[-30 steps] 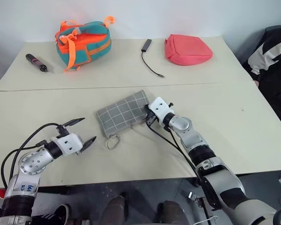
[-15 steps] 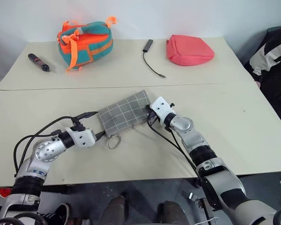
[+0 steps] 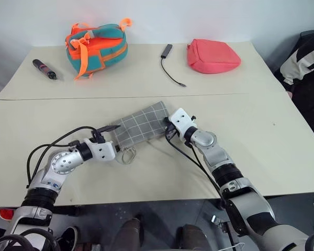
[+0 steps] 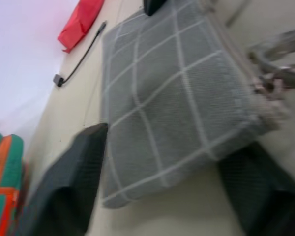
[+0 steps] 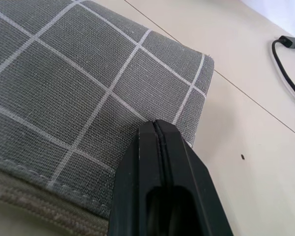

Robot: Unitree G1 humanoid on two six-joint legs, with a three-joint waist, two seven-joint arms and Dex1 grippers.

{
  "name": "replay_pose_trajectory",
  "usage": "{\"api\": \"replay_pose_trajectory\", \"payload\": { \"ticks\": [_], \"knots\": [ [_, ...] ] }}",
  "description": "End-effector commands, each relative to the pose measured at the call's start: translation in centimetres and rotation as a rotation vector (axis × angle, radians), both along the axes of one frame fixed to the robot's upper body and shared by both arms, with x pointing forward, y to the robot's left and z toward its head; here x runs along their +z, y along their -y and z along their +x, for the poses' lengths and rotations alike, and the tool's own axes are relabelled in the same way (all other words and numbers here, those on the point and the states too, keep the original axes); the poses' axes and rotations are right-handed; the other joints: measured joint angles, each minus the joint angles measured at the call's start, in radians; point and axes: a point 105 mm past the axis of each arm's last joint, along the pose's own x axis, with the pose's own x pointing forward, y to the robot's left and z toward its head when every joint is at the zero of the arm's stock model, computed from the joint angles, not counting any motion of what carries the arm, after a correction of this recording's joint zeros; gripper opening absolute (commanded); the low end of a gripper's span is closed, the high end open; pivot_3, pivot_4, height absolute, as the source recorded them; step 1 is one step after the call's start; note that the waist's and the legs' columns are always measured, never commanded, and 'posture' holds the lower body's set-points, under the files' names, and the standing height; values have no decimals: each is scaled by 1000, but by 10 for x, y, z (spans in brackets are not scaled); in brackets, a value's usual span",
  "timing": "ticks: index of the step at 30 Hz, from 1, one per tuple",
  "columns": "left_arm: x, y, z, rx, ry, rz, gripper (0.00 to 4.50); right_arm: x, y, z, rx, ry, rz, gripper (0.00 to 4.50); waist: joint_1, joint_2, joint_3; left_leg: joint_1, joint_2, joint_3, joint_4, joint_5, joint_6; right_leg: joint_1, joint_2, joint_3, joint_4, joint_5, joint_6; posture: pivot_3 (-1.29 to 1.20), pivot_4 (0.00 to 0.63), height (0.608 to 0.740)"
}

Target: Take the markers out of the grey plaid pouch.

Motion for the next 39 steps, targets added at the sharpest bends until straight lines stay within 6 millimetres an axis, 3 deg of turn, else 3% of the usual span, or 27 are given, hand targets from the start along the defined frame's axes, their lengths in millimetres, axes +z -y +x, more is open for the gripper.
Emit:
{"api": "replay_pose_trajectory", "payload": {
  "ticks": [1,7,9,13,15,17,20,23,25,29,32,39],
  "knots": [
    [-19,6,-9,-35,-86,13,2014,7,2,-1,6,20,14,0,0,0,0,0,0,0,0,0,0,0,0,0,0,0,0,0,150,740],
    [-19,9,-12,-46,-109,-10,93,12,4,-2,9,61,0,0,-4,0,0,0,0,0,0,0,0,0,0,0,0,0,0,0,150,740],
    [-19,11,-13,-45,-112,-24,13,14,5,-6,40,12,69,182,-5,0,0,0,0,0,0,0,0,0,0,0,0,0,0,0,150,740],
    [-15,18,-12,-27,-96,-53,0,36,14,-14,76,5,166,1286,-4,0,0,0,0,0,0,0,0,0,0,0,0,0,0,0,150,740],
    [-14,22,-13,-24,-80,-33,0,45,12,-32,191,-84,249,1946,2,0,0,0,0,0,0,0,0,0,0,0,0,0,0,0,150,740],
    [-13,26,-13,-24,-67,-20,0,50,6,-66,373,-227,307,2615,8,0,0,0,0,0,0,0,1,0,0,0,-1,0,0,0,150,740],
    [-11,33,-9,-9,-47,-8,0,56,4,-101,488,-378,350,3626,19,0,0,0,0,1,0,-1,2,1,0,0,-1,0,0,0,150,740],
    [-6,45,-6,-5,-16,4,0,38,-2,-135,563,-505,247,3626,28,0,0,0,0,1,1,-2,2,1,-1,0,-2,0,0,0,150,740],
    [-3,51,-4,-1,-4,1,0,23,-6,-141,544,-549,223,3626,35,-1,-1,-1,0,2,1,-2,2,1,-1,0,-5,0,0,0,150,740],
    [0,61,-6,-13,11,9,0,0,-14,-128,417,-560,225,3626,44,-1,-1,-1,0,6,1,-3,2,0,-1,0,-9,0,1,0,150,740],
    [2,64,-8,-13,15,15,0,5,-26,-114,363,-535,291,3626,43,-1,-1,-1,0,8,1,-3,2,0,-1,1,-9,1,1,0,150,740],
    [5,67,-7,-1,14,10,0,3,-39,-113,372,-542,287,3626,43,-1,-1,-1,0,9,1,-3,2,0,-1,0,-8,1,1,0,150,740]
  ]
}}
